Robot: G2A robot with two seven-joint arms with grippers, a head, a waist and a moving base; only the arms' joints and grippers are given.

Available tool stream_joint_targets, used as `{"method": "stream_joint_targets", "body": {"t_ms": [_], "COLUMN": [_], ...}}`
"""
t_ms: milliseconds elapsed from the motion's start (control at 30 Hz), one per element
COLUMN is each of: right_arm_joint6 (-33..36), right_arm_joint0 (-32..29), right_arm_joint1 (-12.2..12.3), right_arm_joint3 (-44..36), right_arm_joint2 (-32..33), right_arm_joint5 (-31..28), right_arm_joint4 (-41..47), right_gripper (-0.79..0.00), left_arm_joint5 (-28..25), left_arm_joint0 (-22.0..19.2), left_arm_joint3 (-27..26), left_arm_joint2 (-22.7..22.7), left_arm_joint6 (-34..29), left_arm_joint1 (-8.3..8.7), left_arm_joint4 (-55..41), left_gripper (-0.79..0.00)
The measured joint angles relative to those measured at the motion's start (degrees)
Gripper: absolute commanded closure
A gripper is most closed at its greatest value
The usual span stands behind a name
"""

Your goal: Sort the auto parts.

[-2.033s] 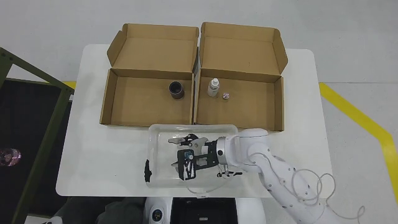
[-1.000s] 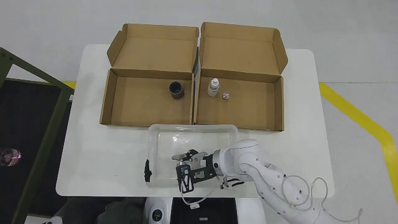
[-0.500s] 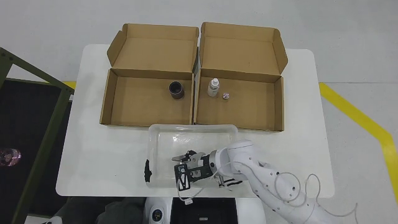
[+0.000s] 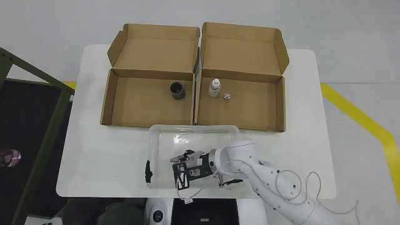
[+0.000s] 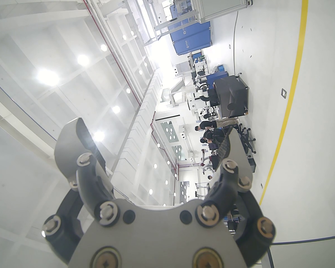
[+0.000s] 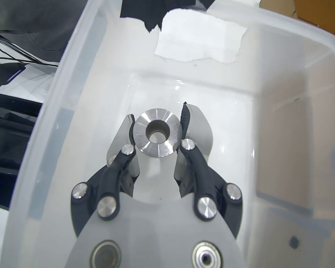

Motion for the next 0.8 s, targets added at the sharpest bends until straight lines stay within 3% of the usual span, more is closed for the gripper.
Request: {"method": "stream_joint_targets", "body": {"t_ms": [800], "right_arm_joint6": [-4.0], "right_arm_joint0": [2.9], "right_arm_joint1": [0.0], "right_arm_joint3": [-4.9], "right_arm_joint2": [3.2], "right_arm_joint5": [1.1], "right_arm_joint4": [8.8], "right_gripper": [0.000], "left_arm_joint5": [0.0], "left_arm_joint0": [0.0], "left_arm_joint3": [0.0], "left_arm_joint2": [0.0], "left_arm_joint6": [0.0], "left_arm_joint1": [0.00], "left_arm_joint4": [0.0], "left_gripper": [-0.785]}}
